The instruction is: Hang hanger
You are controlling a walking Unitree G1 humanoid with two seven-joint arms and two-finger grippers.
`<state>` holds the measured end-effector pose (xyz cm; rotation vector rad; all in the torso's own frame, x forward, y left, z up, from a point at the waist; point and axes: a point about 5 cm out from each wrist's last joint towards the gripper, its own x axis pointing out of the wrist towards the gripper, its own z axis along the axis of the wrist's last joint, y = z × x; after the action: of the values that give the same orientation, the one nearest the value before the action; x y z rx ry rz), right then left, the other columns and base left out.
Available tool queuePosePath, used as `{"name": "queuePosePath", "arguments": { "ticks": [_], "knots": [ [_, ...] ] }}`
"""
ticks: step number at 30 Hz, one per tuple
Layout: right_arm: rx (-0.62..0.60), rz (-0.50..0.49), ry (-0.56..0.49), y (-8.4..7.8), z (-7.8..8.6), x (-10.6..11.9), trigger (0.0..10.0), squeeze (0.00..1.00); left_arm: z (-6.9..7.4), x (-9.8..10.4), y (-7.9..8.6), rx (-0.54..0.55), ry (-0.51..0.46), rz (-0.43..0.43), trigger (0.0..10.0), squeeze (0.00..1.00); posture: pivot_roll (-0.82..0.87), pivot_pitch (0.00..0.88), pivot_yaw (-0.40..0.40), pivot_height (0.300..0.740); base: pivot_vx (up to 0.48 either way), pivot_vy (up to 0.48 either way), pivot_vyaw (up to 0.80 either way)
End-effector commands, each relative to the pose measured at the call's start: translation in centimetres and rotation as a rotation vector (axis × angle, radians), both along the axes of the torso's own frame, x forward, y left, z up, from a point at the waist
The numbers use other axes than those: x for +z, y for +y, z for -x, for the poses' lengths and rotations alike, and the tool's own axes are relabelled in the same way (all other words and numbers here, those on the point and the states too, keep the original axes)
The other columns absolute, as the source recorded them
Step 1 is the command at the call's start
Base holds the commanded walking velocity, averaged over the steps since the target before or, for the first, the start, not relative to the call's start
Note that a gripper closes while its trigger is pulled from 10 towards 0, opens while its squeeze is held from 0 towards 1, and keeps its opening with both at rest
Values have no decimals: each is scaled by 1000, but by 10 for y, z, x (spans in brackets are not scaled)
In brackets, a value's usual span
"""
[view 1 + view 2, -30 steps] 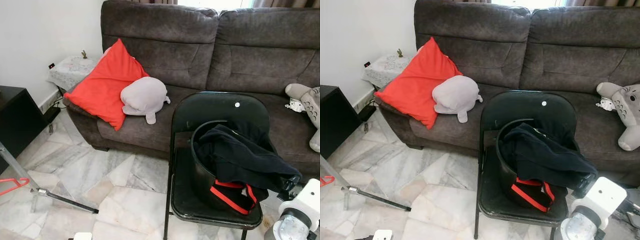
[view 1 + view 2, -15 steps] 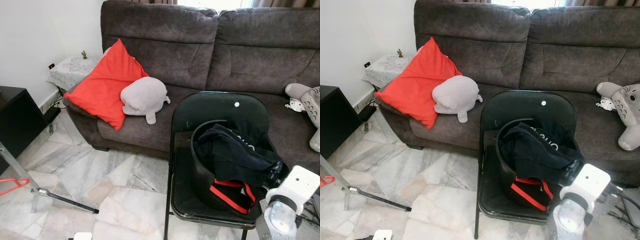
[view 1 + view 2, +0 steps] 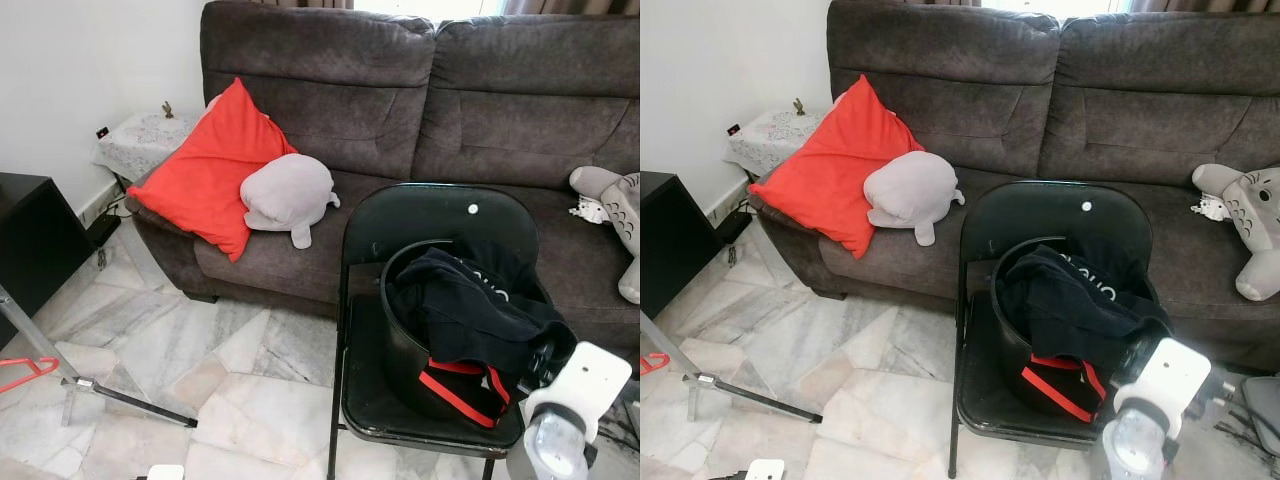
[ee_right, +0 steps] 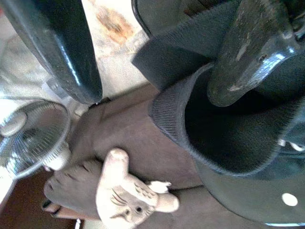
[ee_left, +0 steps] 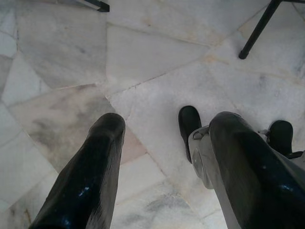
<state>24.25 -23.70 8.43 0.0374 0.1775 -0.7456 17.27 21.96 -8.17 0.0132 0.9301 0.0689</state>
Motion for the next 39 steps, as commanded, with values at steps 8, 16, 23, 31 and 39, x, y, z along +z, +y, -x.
{"name": "queuePosePath", "arguments": {
  "ticks": [8, 16, 23, 31, 39],
  "knots": [
    [-49, -4, -50, -14, -6, 13, 10000, 0, 5, -2, 4, -6, 26, -8, 10000, 0, -91, 55, 74, 740, 0, 0, 0],
    [9, -80, -1, -9, -19, 5, 10000, 0, 5, -2, 4, -10, 26, -10, 10000, 0, -89, 57, 79, 740, 0, 0, 0],
    [-3, -181, 4, -10, -24, 0, 10000, 0, 5, -2, 4, -10, 27, -11, 10000, 0, -87, 56, 81, 740, 0, 0, 0],
    [-15, -184, -12, -19, -26, 5, 10000, 0, 5, -2, 4, -9, 27, -11, 10000, 0, -89, 55, 82, 740, 0, 0, 0],
    [-19, -187, -18, -22, -25, 5, 0, 0, 5, -2, 4, -8, 27, -11, 10000, 0, -87, 55, 82, 740, 0, 0, 0]
  ]
}}
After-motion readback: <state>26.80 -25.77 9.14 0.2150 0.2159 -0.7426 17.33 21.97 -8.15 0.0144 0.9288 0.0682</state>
